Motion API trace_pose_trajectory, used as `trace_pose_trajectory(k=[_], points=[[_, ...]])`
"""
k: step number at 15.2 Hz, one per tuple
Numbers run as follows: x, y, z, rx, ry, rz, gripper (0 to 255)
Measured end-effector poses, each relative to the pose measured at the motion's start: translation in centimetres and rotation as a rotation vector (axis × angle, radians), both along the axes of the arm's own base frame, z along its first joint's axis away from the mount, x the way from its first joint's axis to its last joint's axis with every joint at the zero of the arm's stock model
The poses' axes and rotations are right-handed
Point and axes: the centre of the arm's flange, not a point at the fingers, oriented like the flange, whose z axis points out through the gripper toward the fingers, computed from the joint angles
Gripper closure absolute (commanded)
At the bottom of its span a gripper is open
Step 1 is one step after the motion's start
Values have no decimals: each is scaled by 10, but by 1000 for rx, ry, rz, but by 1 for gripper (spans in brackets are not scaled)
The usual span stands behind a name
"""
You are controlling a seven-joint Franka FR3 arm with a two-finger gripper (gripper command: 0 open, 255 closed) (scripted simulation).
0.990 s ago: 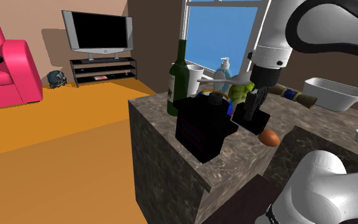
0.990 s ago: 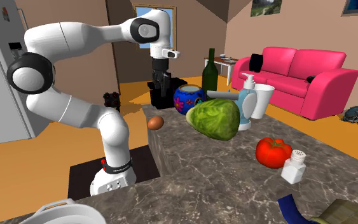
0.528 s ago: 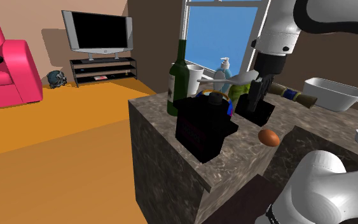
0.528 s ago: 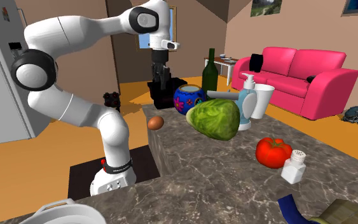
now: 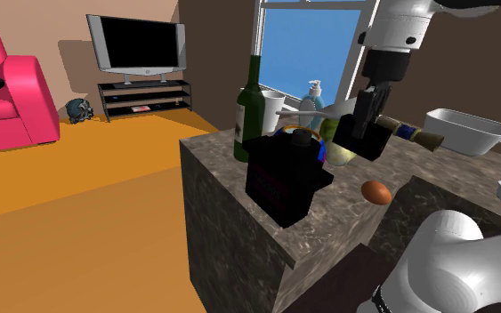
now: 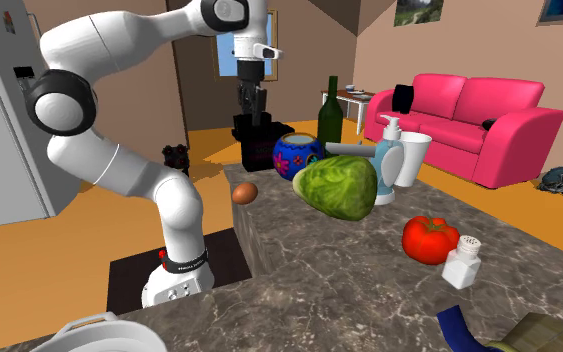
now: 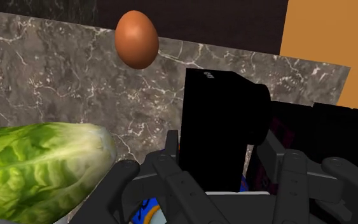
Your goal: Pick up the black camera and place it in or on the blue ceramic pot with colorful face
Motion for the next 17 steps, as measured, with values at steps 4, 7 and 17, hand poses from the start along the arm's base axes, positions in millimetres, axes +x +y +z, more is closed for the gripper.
trace_pose_trajectory(k=[4, 7, 17], points=[[-1, 0, 21, 0, 0, 0, 255], [0, -1, 37, 0, 0, 0, 255], [65, -4, 67, 0, 1, 0, 255]])
